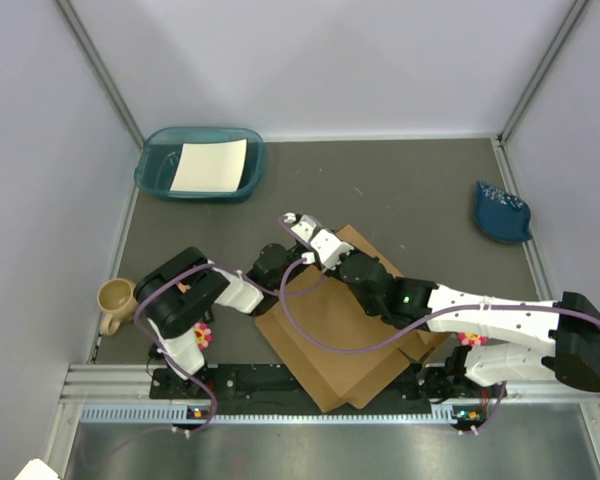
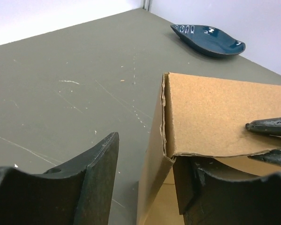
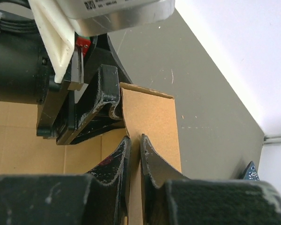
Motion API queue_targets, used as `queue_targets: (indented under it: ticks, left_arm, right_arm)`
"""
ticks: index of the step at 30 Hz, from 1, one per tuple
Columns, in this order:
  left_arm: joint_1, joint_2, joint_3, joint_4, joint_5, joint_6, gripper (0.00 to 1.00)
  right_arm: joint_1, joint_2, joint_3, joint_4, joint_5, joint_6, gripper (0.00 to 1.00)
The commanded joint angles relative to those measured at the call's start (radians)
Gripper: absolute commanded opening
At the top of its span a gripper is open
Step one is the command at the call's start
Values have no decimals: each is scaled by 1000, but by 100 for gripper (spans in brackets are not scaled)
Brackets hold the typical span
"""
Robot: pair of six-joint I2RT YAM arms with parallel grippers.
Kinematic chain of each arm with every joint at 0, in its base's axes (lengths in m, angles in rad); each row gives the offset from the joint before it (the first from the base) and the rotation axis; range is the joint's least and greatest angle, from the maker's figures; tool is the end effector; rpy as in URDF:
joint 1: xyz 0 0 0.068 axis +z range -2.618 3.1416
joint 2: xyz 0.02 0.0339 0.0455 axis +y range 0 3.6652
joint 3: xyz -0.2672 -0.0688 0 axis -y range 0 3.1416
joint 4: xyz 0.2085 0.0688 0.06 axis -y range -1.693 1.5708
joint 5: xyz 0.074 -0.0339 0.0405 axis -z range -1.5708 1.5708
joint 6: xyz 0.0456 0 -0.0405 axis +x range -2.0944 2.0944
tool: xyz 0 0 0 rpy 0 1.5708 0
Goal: Fold the paper box
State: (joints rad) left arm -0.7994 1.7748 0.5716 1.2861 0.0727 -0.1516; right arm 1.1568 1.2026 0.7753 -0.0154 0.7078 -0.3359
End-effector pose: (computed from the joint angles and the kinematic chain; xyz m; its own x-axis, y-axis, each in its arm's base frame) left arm 0.2236 -0.2347 0.2120 -0.0585 -0.1558 -0.9860 0.7654 0.6271 -0.1446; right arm 0.1223 0.2047 0.2844 -0.0113 -0.6483 -0.7613 -0.4904 0.6671 -0.5608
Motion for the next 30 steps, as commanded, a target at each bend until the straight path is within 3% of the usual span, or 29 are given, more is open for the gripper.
queue_targets:
  ticks: [1, 11, 20, 24, 25, 27, 30]
  left_arm:
    - [-29, -45, 2, -59, -48, 6, 53]
    - [-66, 32, 27, -67, -63, -32, 53]
    - [-76, 109, 86, -90, -126, -23, 40]
    - [-87, 112, 105, -108, -175, 6, 29]
    - [-86, 112, 109, -117, -180, 17, 17]
    - [-89, 110, 122, -142, -194, 32, 2]
    - [-95, 103, 120, -151, -211, 60, 0]
  right_arm:
    - [12, 29, -5, -78, -107, 58, 4]
    - [12, 32, 1, -74, -119, 61, 4]
    - [12, 20, -7, -74, -119, 63, 4]
    - [12, 11, -11, -74, -122, 69, 4]
    - [11, 9, -13, -74, -122, 69, 4]
    - [12, 8, -11, -75, -122, 67, 4]
    - [11, 3, -11, -75, -119, 66, 4]
